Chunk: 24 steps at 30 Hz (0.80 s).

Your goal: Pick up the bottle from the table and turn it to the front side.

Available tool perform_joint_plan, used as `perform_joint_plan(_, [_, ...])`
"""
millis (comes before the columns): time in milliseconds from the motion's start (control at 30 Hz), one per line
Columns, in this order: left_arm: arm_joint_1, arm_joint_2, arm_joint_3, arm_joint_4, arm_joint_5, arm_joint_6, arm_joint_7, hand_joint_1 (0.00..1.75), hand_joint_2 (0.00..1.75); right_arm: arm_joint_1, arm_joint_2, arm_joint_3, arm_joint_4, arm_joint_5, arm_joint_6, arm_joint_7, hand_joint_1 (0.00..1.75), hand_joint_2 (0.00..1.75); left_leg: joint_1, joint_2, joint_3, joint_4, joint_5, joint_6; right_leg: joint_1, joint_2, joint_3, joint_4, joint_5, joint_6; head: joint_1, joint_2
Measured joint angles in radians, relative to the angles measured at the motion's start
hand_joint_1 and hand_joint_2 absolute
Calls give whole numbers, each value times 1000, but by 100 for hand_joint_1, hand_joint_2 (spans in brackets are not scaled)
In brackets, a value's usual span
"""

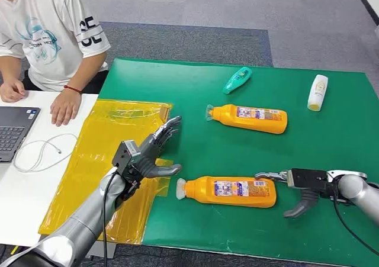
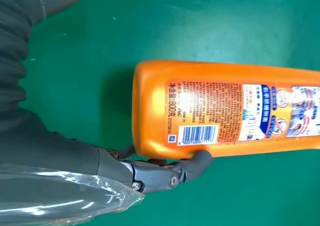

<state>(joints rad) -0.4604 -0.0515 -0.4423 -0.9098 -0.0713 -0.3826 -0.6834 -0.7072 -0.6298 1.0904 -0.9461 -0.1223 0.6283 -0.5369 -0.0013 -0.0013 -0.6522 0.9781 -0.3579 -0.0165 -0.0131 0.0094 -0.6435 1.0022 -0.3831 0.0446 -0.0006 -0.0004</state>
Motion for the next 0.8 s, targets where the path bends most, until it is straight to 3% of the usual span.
perform_joint_plan(167, [0, 0, -2, 1, 1, 2, 6, 0, 175, 27, 26, -12, 22, 9, -20, -14, 0, 175, 0, 0, 0, 0, 0, 0, 0, 0, 0, 0, 0, 0, 0, 0])
perform_joint_plan(400, [-1, -1, -2, 3, -3, 13, 17, 0, 175, 87, 92, -75, 44, 105, -130, -28, 0, 175, 0, 0, 0, 0, 0, 0, 0, 0, 0, 0, 0, 0, 0, 0])
perform_joint_plan(567, [10, -1, 1, 3, -14, 28, 29, 0, 175, 137, 137, -159, -4, 240, -240, 19, 0, 175, 1, 1, 2, 0, -1, -1, 1, 1, 1, 0, 0, -1, 0, 0])
perform_joint_plan(800, [35, 4, 21, 1, -23, 31, 31, 0, 175, 205, 146, -232, -128, 313, -251, 66, 0, 175, 1, 0, 2, 0, 0, -1, 1, 1, 2, 0, 0, -1, 0, 0])
